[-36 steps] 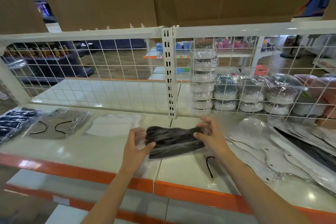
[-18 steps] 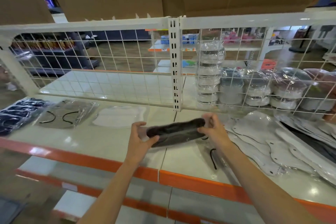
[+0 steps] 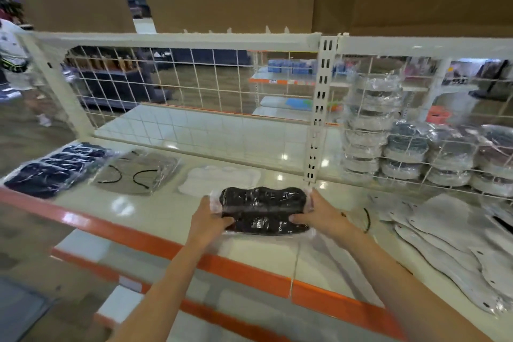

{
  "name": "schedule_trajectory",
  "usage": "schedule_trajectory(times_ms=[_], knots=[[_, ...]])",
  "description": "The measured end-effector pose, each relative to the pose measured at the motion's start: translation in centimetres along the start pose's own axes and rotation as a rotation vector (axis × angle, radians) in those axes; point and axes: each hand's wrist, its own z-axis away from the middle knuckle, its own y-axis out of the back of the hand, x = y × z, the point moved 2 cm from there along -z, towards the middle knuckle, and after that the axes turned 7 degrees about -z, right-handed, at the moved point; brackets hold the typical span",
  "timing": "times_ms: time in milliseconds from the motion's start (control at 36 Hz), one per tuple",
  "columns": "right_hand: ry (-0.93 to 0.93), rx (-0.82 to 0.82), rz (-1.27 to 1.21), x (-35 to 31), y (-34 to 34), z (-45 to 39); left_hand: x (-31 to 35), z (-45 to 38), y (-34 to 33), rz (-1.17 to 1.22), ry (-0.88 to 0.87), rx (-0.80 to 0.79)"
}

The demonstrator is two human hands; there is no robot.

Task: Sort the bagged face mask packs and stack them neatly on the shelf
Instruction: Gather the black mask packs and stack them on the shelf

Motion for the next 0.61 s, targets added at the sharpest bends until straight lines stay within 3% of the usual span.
schedule_trajectory(times_ms=[167, 333, 472, 611], knots=[[0.051, -0.206, 0.065, -6.2, -10.7, -4.0, -6.0, -3.7, 10.3, -0.107, 0.061, 0.087], [0.082, -0.283, 0.095, -11.4, -21.4, -8.3, -12.7, -7.5, 20.4, -0.246, 0.071, 0.152], [0.068, -0.288, 0.063, -14.5, -28.8, -12.0, -17.9, -10.7, 26.4, -0.34, 0.074, 0.253], [0.016, -0.188, -0.038, -16.4, -33.8, -14.8, -20.8, -12.4, 29.6, -0.575, -0.041, 0.366]])
